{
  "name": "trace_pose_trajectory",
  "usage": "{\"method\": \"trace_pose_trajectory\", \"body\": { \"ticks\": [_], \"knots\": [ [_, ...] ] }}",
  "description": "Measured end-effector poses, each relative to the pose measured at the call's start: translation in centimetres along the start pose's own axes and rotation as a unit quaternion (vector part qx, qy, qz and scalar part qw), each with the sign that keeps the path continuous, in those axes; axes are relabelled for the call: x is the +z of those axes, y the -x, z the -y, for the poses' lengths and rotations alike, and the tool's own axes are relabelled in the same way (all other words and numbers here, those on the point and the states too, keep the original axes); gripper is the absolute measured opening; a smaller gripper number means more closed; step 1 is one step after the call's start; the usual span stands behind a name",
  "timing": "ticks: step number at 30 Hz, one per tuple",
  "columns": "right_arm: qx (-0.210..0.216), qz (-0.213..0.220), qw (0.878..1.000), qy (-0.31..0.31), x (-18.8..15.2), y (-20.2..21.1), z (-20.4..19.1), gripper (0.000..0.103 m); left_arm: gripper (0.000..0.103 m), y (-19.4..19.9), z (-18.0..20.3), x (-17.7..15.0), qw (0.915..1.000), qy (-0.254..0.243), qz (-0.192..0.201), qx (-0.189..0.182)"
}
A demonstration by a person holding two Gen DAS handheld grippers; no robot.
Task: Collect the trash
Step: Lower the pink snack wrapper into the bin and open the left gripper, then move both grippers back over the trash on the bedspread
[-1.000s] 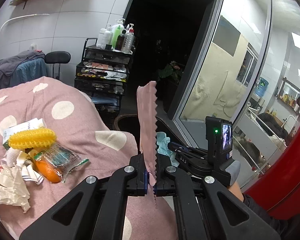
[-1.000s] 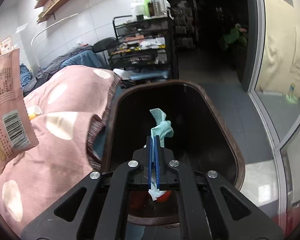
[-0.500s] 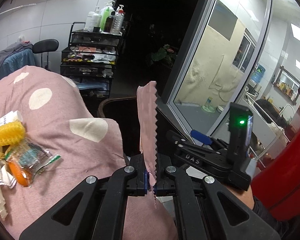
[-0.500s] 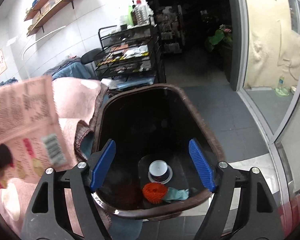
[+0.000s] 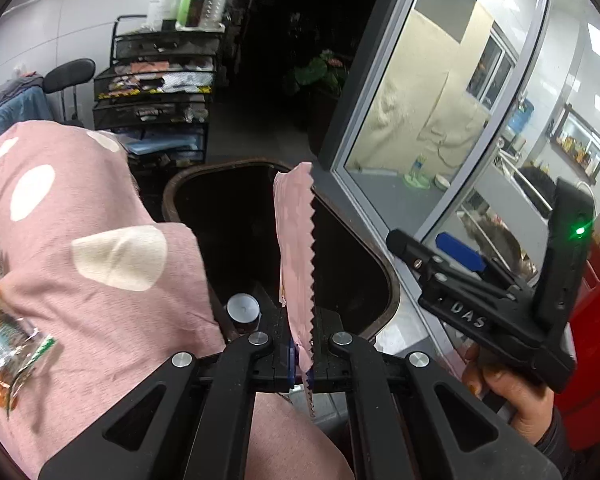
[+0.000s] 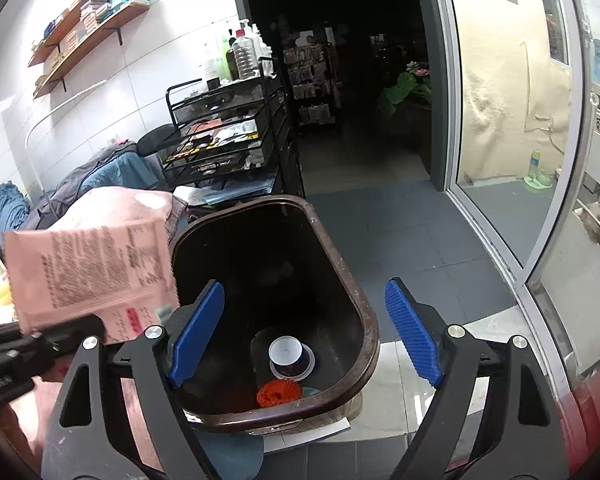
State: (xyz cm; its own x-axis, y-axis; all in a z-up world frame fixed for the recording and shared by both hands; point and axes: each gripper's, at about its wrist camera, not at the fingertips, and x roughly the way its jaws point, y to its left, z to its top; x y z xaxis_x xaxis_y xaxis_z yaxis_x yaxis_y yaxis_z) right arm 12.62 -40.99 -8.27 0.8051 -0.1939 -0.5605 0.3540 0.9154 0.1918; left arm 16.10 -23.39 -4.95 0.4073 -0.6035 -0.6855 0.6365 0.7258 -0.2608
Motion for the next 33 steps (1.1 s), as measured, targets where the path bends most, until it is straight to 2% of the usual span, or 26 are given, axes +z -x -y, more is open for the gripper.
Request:
{"method": "trace_pose_trajectory", "body": {
  "ticks": [4, 6, 8, 9, 10, 13, 16, 24, 33],
  "knots": [
    [-0.003, 0.002, 1.000, -0.002, 0.1, 0.1, 0.1, 0.084, 0.004, -1.0, 0.0, 0.1, 0.9998, -0.001, -0.021, -0.002],
    [-0.006, 0.003, 1.000, -0.002, 0.2, 0.1, 0.2, 0.086, 0.009, -1.2, 0.1, 0.1, 0.9997, -0.004, -0.023, -0.001],
    [-0.008, 0.004, 1.000, -0.004, 0.2, 0.2, 0.3, 0.087, 0.029, -1.2, 0.1, -0.1, 0.9997, -0.007, -0.022, 0.001],
    [-0.011, 0.005, 1.000, -0.005, 0.2, 0.2, 0.4, 0.088, 0.051, -1.0, 0.1, -0.2, 0.9998, -0.008, -0.017, 0.005],
    [-0.013, 0.005, 1.000, -0.006, 0.2, 0.2, 0.5, 0.089, 0.067, -0.8, 0.1, -0.3, 0.9999, -0.008, -0.009, 0.008],
    [-0.017, 0.004, 1.000, -0.012, 0.3, 0.2, 0.8, 0.090, 0.077, -0.1, 0.2, -0.4, 0.9999, -0.012, 0.004, 0.008],
    [-0.017, 0.001, 1.000, -0.015, 0.3, 0.1, 0.7, 0.091, 0.084, 0.6, 0.6, -0.4, 0.9995, -0.024, 0.015, 0.016],
    [-0.003, 0.004, 1.000, -0.007, 0.2, 0.4, -0.5, 0.091, 0.095, 4.2, 1.5, -1.1, 0.9955, -0.049, 0.068, 0.044],
    [0.039, 0.019, 0.999, 0.020, 0.2, 1.8, -4.0, 0.095, 0.097, 9.5, 0.6, -2.6, 0.9853, -0.047, 0.141, 0.085]
  ]
}}
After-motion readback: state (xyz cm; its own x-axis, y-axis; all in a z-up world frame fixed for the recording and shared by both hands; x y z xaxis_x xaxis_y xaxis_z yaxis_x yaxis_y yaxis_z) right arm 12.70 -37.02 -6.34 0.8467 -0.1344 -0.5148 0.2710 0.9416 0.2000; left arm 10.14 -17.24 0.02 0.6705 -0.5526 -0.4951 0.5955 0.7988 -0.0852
